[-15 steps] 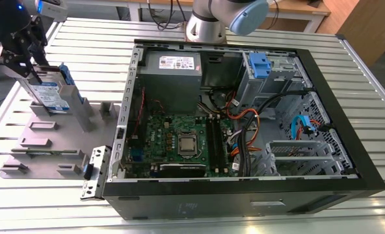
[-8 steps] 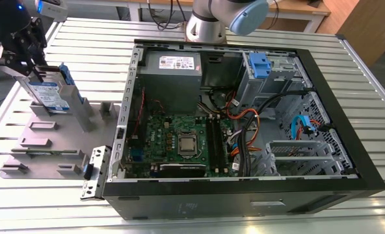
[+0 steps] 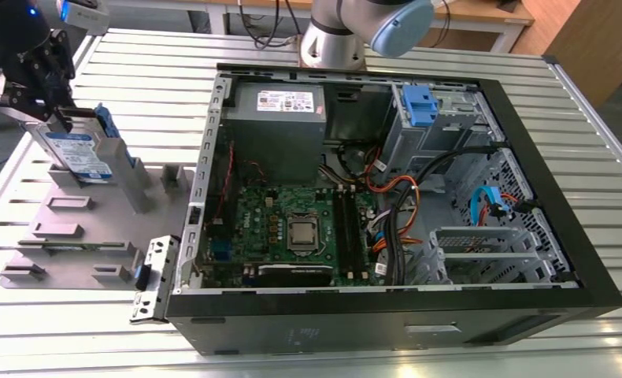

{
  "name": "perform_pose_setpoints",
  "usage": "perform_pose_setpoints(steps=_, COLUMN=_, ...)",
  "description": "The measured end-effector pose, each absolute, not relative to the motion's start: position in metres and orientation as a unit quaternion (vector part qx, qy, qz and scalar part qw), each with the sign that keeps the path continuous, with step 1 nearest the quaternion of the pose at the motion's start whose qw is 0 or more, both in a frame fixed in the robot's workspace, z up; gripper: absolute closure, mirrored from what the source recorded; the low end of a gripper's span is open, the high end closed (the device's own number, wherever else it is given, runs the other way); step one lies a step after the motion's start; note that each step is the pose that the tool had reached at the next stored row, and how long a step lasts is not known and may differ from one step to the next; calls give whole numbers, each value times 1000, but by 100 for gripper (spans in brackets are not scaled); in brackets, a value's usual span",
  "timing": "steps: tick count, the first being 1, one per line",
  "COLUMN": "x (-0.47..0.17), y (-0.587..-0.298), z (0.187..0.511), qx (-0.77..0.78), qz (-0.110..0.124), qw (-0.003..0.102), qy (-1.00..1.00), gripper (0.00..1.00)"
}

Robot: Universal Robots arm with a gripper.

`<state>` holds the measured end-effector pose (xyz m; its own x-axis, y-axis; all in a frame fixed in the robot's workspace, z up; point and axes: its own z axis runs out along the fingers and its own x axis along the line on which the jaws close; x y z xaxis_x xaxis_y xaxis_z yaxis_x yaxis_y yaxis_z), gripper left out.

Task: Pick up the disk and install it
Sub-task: 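Pick up the disk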

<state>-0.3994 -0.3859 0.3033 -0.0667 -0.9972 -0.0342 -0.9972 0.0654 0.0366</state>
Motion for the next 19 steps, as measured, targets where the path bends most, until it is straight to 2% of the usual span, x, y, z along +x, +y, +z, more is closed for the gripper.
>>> perform_pose_setpoints(steps=1, x=-399, y=-386, z=303, qx=683, qz=-25, qw=0, qy=-730, gripper=65)
perform_pose_setpoints(steps=10, x=-399, y=-386, z=303, qx=683, qz=-25, qw=0, qy=-730, gripper=65)
perform_pose_setpoints(steps=12, x=-399, y=-386, z=303, qx=683, qz=-25, qw=0, qy=-730, gripper=64)
perform_pose_setpoints(steps=13, x=-399, y=-386, z=303, qx=683, qz=-25, qw=0, qy=-730, gripper=58)
perform_pose_setpoints(steps=19, x=-399, y=-386, z=303, qx=683, qz=-31, qw=-6, qy=-730, gripper=58)
